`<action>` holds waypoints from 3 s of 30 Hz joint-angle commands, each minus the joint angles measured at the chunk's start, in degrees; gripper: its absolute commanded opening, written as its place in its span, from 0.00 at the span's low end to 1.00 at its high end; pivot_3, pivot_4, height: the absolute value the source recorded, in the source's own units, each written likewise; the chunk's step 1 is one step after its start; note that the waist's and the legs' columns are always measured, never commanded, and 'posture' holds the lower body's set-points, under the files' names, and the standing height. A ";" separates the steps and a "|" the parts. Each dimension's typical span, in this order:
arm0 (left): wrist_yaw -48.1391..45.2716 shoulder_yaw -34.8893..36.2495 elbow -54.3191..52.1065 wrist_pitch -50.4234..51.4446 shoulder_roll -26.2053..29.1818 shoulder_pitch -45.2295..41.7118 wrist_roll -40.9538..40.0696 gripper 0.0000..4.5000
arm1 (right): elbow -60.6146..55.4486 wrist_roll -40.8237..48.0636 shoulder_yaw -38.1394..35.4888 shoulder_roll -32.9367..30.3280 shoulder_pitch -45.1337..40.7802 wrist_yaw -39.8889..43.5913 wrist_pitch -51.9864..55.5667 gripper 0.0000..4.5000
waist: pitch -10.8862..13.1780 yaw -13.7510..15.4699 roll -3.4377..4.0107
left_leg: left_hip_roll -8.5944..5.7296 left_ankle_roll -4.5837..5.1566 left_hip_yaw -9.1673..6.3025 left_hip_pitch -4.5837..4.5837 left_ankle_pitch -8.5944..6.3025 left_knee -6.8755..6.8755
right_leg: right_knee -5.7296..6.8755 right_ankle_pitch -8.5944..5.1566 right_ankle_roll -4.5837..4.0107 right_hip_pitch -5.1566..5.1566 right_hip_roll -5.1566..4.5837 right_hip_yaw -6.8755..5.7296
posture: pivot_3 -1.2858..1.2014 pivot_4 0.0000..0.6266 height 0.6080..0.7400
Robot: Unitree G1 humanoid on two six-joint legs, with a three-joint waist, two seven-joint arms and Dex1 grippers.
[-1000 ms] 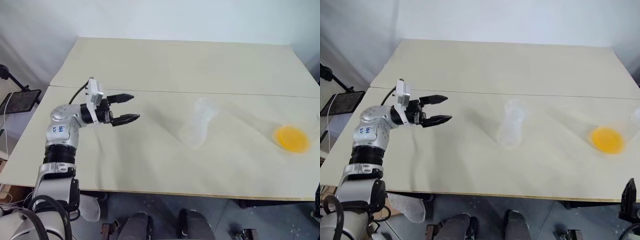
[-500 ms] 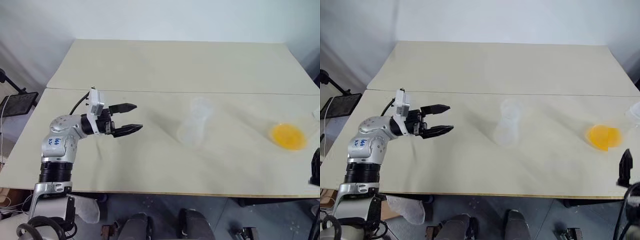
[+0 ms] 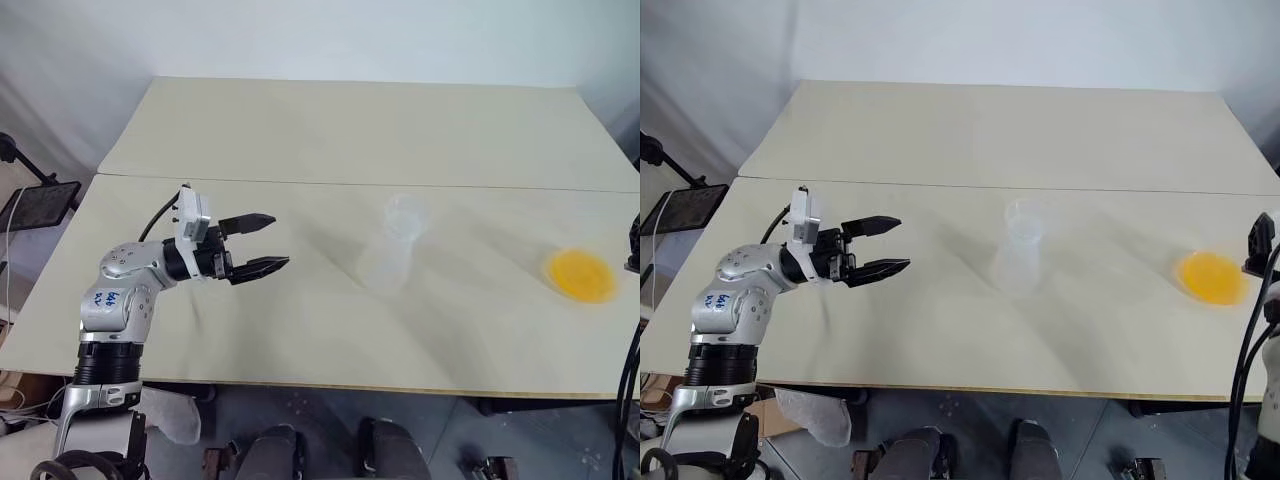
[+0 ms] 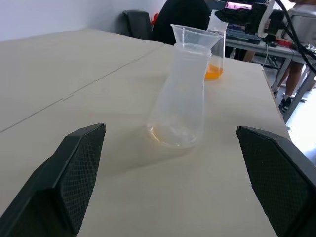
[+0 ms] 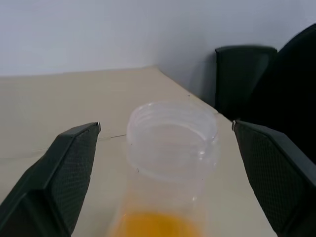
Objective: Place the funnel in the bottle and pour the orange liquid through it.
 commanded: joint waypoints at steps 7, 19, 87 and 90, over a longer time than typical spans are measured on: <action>1.57 0.79 -3.86 -0.64 0.32 0.59 -1.68 1.00 | 2.38 -0.49 -0.72 -1.00 -2.59 1.90 1.34 1.00 | 0.00 0.46 0.00 | -0.01 0.01 0.03 -0.01 0.01 0.00 | -0.02 0.00 0.01 0.00 0.00 -0.05 | 0.52 0.24 1.00; 2.07 0.44 -3.93 -1.69 -0.13 0.96 -1.63 1.00 | 3.51 -2.18 -1.06 -0.55 -3.35 2.07 0.41 0.73 | 0.00 0.56 0.00 | -0.01 0.01 0.04 -0.01 0.01 0.00 | -0.04 0.00 0.01 0.00 0.00 -0.08 | 0.52 0.24 1.00; 3.72 -4.61 -5.87 -6.56 -8.51 0.77 -1.86 1.00 | -16.87 -65.60 37.85 -12.68 -7.08 16.12 -28.59 0.62 | 0.08 0.79 0.10 | 0.03 -0.05 0.06 -0.15 0.04 -0.05 | -0.41 0.03 0.08 -0.01 0.11 -0.45 | 0.52 0.24 1.00; 3.56 -4.89 -5.76 -6.45 -8.77 0.55 -1.81 1.00 | -16.63 -66.26 37.28 -12.24 -7.09 16.47 -28.92 0.62 | 0.08 0.79 0.10 | 0.03 -0.05 0.06 -0.16 0.04 -0.05 | -0.42 0.03 0.08 0.00 0.10 -0.44 | 0.52 0.24 1.00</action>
